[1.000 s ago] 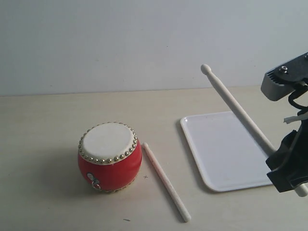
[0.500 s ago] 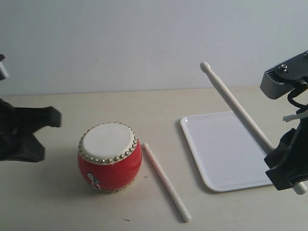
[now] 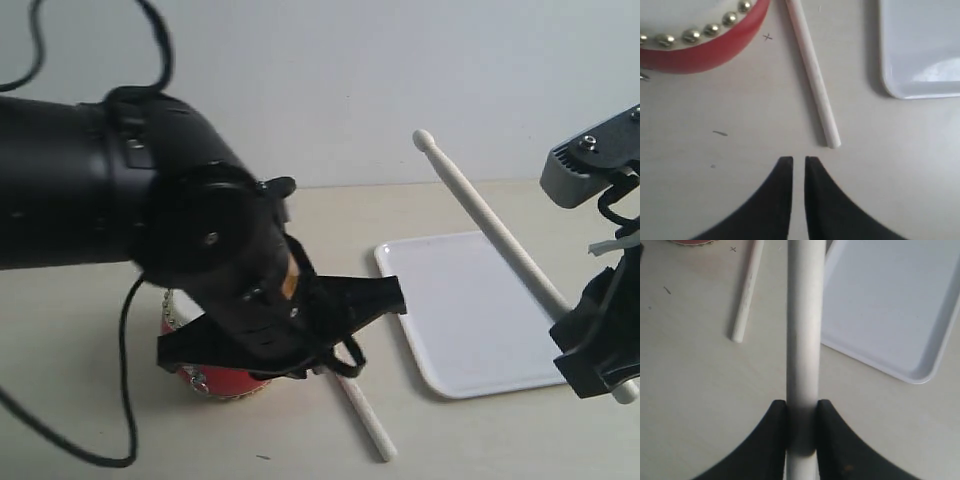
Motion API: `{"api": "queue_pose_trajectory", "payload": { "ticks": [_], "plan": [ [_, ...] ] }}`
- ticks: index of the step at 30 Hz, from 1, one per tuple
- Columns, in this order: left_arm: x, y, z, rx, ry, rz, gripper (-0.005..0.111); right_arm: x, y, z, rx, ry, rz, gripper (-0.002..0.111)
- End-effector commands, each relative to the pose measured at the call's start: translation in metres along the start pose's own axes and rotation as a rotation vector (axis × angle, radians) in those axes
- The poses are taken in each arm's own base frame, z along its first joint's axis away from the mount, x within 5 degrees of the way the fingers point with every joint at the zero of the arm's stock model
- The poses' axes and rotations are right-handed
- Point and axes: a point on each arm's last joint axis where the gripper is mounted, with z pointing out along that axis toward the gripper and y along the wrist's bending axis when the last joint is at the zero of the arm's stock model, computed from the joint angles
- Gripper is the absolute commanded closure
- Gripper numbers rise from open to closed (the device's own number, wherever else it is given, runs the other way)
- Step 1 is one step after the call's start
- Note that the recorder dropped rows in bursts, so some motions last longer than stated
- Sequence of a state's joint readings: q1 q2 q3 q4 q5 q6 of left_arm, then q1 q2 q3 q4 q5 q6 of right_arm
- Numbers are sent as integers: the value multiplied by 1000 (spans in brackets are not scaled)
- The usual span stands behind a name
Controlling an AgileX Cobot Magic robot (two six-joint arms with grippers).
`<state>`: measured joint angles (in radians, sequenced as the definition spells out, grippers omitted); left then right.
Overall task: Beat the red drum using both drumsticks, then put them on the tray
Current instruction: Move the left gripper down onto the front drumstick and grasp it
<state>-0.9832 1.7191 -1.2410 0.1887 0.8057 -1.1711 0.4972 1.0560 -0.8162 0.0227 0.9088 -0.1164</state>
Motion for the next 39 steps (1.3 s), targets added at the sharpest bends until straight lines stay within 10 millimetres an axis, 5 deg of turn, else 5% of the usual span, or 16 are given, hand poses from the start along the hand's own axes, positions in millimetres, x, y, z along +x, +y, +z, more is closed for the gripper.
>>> {"api": "queue_pose_trajectory", "payload": {
  "ticks": [1, 8, 15, 39],
  "plan": [
    [-6, -21, 19, -64, 47, -45, 82, 0, -1, -2, 6, -16, -10, 108],
    [-13, -48, 48, -66, 84, -53, 79, 0, -1, -2, 7, -23, -10, 108],
    [-19, -44, 70, -121, 104, -70, 46, 0, -1, -2, 7, -23, -12, 108],
    [-25, -37, 108, -93, 171, -102, 49, -1, -1, -2, 5, -32, -16, 108]
  ]
}}
